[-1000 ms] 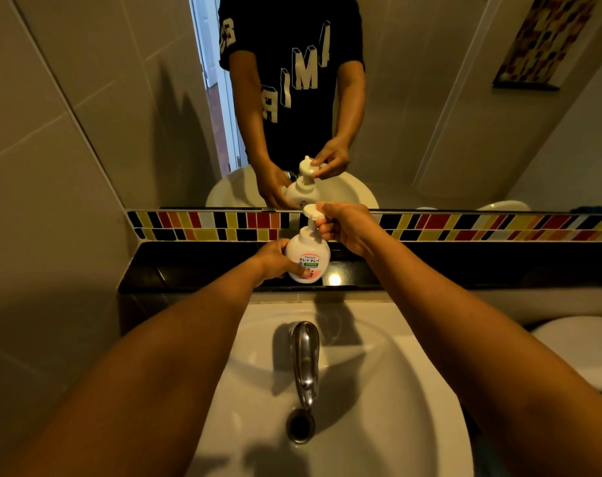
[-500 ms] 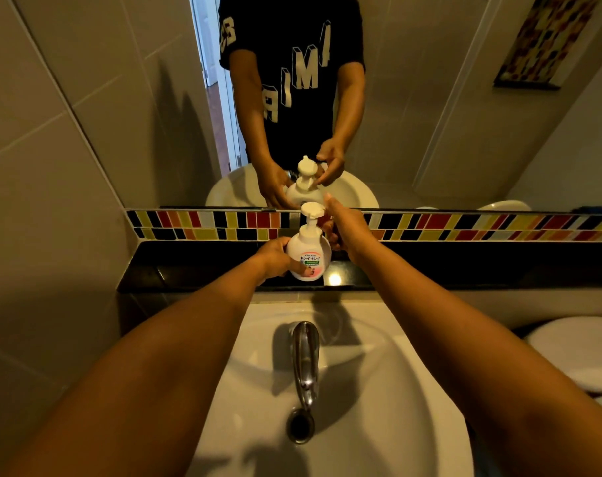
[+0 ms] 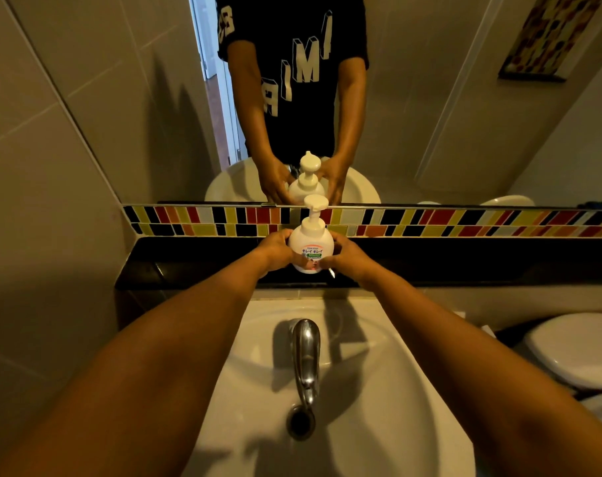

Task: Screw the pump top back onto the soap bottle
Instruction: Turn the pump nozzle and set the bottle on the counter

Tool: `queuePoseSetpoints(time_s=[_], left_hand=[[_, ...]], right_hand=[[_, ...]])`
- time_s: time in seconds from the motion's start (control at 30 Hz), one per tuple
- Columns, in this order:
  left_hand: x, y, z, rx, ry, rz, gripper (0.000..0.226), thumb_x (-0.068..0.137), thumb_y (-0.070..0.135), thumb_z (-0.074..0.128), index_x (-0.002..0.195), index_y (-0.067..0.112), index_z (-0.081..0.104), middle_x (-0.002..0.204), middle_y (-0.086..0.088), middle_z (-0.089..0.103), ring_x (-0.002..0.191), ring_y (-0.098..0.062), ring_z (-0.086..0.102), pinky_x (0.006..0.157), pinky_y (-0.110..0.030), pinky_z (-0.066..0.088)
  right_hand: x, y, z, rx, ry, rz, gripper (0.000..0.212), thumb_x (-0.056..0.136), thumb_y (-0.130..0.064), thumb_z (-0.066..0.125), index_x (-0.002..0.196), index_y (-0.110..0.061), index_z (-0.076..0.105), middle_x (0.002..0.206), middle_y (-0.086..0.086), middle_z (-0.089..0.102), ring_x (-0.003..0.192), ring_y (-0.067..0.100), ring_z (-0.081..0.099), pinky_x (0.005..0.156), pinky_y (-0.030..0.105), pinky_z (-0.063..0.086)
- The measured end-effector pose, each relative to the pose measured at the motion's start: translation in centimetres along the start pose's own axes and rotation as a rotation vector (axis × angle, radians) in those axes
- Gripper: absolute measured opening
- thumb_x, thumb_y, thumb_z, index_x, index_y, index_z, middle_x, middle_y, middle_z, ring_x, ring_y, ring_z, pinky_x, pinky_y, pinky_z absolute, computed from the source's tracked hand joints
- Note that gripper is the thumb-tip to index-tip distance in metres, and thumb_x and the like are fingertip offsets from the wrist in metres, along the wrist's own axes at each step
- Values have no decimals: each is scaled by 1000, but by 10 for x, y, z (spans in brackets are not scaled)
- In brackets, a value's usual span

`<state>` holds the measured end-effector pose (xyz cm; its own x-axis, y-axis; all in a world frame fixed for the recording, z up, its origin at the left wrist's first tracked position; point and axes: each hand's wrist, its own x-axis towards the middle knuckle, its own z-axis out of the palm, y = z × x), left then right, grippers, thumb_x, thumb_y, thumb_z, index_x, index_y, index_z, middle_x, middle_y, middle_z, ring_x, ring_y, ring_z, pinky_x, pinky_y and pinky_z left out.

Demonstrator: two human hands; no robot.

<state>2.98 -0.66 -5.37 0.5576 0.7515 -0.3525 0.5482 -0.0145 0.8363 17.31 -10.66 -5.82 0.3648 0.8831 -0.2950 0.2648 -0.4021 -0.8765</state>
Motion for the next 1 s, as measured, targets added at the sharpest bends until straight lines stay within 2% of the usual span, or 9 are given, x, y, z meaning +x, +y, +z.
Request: queuePoseSetpoints(time_s=[0.1,0.23,0.47,0.67,1.0], left_hand=[[-1,1,0,-11,2,20,78,63,10,89,133,15,54,130,-8,63,120,-30,58,104,-53,48],[-5,3,-4,-38,-23,63,76,68,4,85,135,16,53,132,-9,62,122,-31,57,104,-52,48],[-7,5,-11,-51,-32,87,70,78,-5,74,140,16,51,135,-11,61,125,-31,56,90,-39,54],[-3,3,-12,-48,34,92,71,76,-5,75,140,14,51,136,-10,62,126,-28,57,101,-46,51],[2,-1,-8,-67,60,94,65,76,-5,76,136,9,55,135,-12,62,126,-27,58,101,-44,51]], right_hand=[[2,3,1,2,24,-31,72,77,-3,79,141,-14,48,135,10,60,119,26,59,98,41,50],[5,7,-1,8,51,-51,72,78,-3,79,141,-14,47,137,11,59,123,30,58,103,48,50],[13,7,-5,21,52,-71,64,79,-2,77,137,-13,51,136,12,60,125,30,58,103,49,50],[21,4,-8,13,42,-81,62,80,-2,76,137,-14,54,135,9,61,126,28,57,104,53,48],[29,13,-9,23,57,-66,61,80,-1,76,136,-16,56,135,9,62,127,29,57,103,55,49]])
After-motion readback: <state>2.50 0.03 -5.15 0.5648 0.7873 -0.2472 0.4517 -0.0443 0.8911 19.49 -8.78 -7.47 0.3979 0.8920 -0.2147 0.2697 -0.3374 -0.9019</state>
